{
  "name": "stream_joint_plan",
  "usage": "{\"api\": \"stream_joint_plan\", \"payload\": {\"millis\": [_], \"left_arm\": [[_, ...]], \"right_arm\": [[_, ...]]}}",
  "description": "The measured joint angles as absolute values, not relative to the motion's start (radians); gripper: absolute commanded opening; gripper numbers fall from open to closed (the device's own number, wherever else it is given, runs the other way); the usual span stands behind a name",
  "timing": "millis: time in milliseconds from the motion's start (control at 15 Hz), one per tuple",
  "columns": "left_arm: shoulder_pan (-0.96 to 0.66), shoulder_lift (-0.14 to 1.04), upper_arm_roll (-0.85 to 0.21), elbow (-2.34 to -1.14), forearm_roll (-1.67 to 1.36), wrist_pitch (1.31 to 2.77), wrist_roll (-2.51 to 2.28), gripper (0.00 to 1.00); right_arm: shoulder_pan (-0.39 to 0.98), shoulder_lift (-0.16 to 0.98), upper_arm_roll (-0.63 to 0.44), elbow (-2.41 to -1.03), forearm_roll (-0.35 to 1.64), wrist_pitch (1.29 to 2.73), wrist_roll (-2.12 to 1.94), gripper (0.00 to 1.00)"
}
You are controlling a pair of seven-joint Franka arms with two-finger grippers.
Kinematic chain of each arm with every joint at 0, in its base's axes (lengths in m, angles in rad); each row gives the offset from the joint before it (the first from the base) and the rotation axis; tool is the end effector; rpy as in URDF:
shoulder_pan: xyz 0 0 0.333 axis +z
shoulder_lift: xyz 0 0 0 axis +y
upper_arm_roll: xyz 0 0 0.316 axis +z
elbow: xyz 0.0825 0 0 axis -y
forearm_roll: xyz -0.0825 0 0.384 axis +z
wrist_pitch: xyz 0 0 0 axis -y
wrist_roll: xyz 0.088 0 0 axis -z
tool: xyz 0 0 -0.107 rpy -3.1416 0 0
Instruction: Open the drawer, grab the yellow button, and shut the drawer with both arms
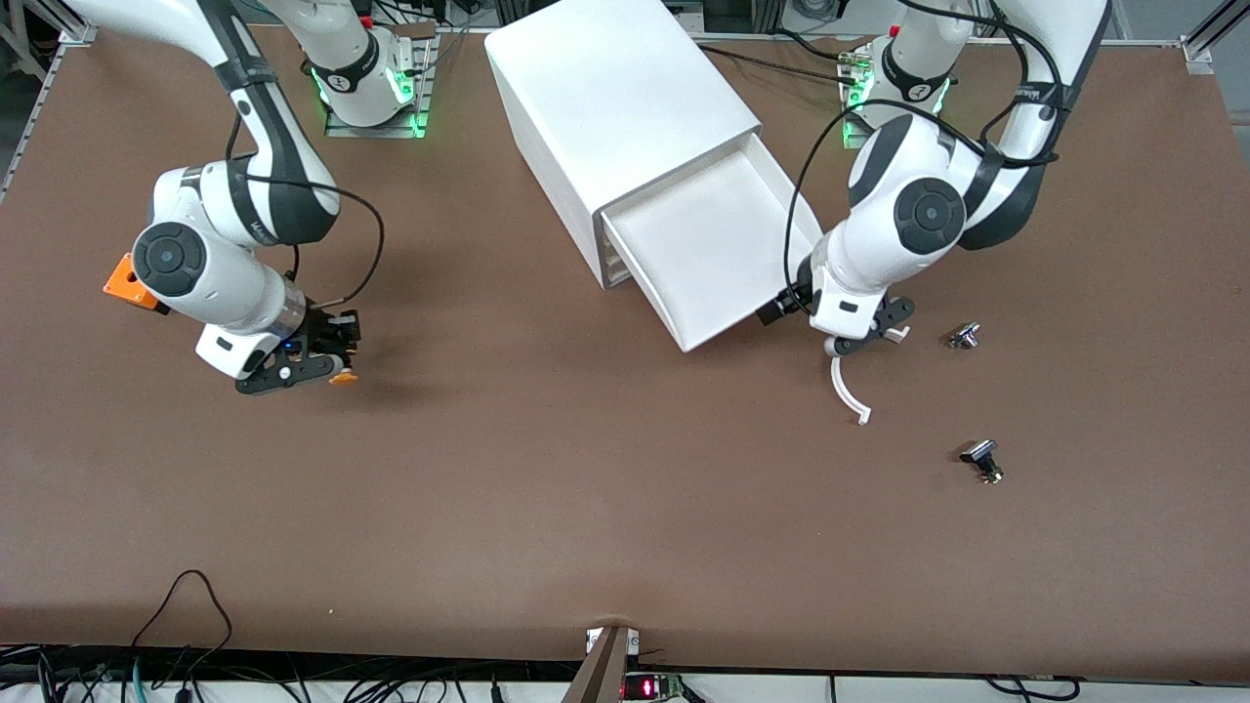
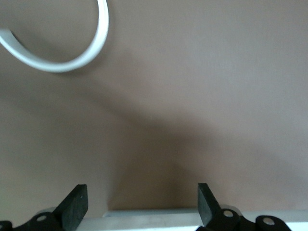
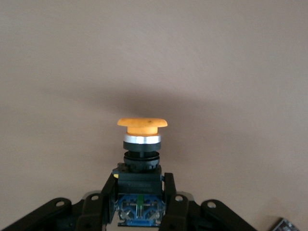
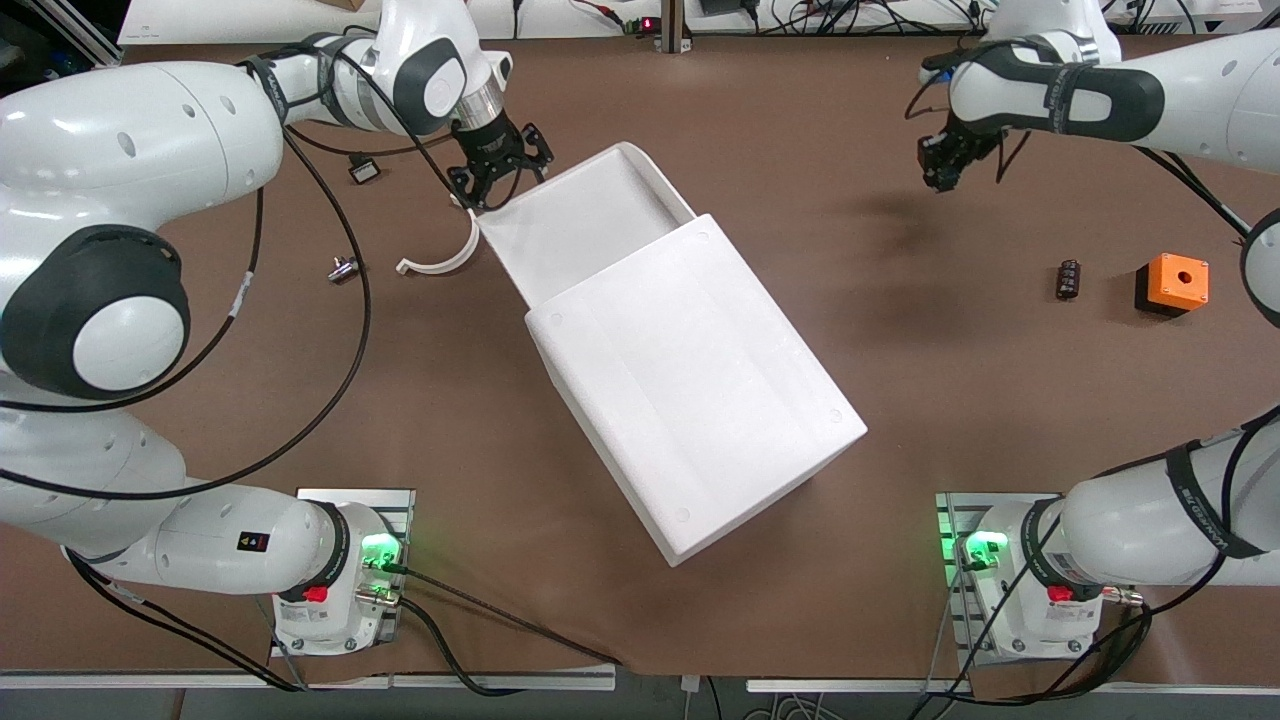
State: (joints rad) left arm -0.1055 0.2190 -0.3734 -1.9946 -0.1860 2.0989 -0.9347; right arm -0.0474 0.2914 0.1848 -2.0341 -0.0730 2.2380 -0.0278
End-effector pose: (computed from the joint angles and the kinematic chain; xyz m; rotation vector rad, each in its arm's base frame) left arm 0.5149 -0.2703 0.3528 2.8913 0.8349 -0.3496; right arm 0.5797 0.0754 0.2975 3.1154 0.3240 -0.1273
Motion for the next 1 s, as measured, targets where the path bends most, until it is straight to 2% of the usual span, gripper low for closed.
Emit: {"api": "stream_joint_plan", "payload": {"millis": [400,600,1000], "left_arm": [[-0.116,0.136,-0.637,-2.124,-0.206,2.103,-0.944,1.0],[-0.115,0.129,-0.66,-2.142,-0.206,2.109,-0.903,1.0],[-0.044,0.117,-0.654,-2.16,-0.189,2.159,-0.693,1.0]], "right_arm": [[-0.191,0.292,0.179,-2.213,-0.111,2.376,-0.053,0.34],[-0.25,0.292,0.154,-2.241,-0.113,2.403,-0.14,0.34],[-0.256,0.332,0.152,-2.272,-0.141,2.493,-0.164,0.47]]}}
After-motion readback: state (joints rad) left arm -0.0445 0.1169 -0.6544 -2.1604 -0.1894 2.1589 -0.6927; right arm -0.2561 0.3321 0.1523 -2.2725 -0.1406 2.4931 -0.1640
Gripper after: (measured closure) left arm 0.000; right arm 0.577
